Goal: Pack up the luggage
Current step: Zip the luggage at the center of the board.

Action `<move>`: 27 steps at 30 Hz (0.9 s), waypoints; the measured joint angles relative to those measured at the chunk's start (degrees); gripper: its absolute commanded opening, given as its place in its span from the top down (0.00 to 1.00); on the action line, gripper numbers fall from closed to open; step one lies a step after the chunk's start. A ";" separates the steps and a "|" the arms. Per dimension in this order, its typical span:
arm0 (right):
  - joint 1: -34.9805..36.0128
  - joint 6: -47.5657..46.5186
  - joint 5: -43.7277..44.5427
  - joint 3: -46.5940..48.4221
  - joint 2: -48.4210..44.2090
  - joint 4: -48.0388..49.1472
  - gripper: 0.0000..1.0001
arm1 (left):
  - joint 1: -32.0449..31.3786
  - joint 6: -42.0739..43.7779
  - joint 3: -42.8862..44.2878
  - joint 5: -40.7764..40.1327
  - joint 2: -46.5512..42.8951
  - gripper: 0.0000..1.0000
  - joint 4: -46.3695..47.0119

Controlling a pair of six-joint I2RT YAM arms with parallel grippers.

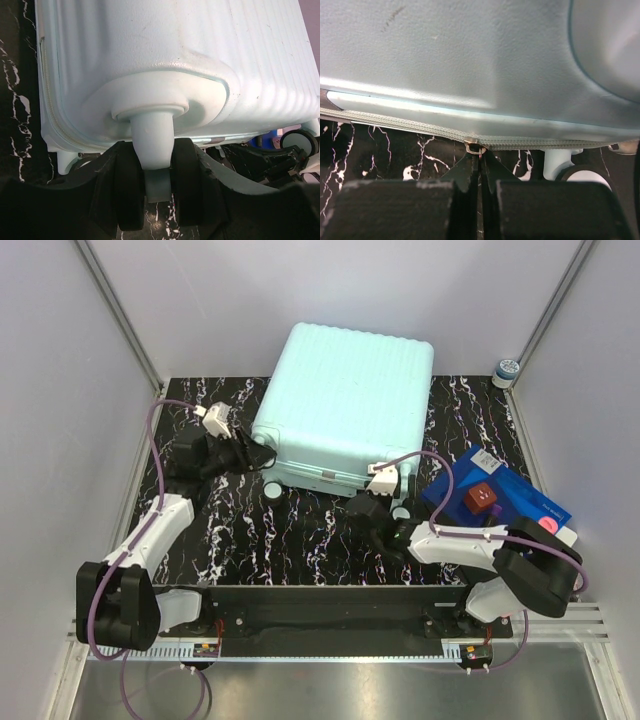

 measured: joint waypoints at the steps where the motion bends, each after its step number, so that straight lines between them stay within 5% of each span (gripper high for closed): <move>1: 0.11 0.00 -0.09 -0.33 -0.50 -0.28 0.99 | -0.04 -0.20 0.00 0.44 -0.09 1.00 -0.28; 5: 0.31 -1.68 -1.51 -1.40 -2.40 -1.11 0.77 | -0.33 -0.61 0.00 1.18 -0.22 1.00 -0.79; 6: 0.31 -2.95 -2.12 -1.51 -2.82 -1.49 0.68 | -0.33 -0.61 0.00 1.11 -0.26 1.00 -0.83; 7: 0.31 -4.09 -3.28 -1.55 -3.23 -1.81 0.43 | -0.33 -0.61 0.00 0.98 -0.28 1.00 -0.83; 12: 0.17 -8.96 -10.91 -0.33 -3.72 -5.33 0.00 | 0.11 0.11 0.00 -0.17 -0.66 1.00 -1.05; 20: -0.46 -12.44 -35.47 6.75 -7.34 -18.60 0.00 | 1.31 3.15 0.90 -3.54 -0.87 1.00 -2.34; 25: -0.17 -13.60 -47.67 12.24 -13.05 -29.68 0.00 | 1.18 3.98 2.03 -5.66 -1.16 0.94 -4.72; 27: -0.42 -14.16 -47.89 15.28 -16.76 -32.11 0.00 | 1.11 4.24 2.56 -7.69 -1.57 0.83 -5.97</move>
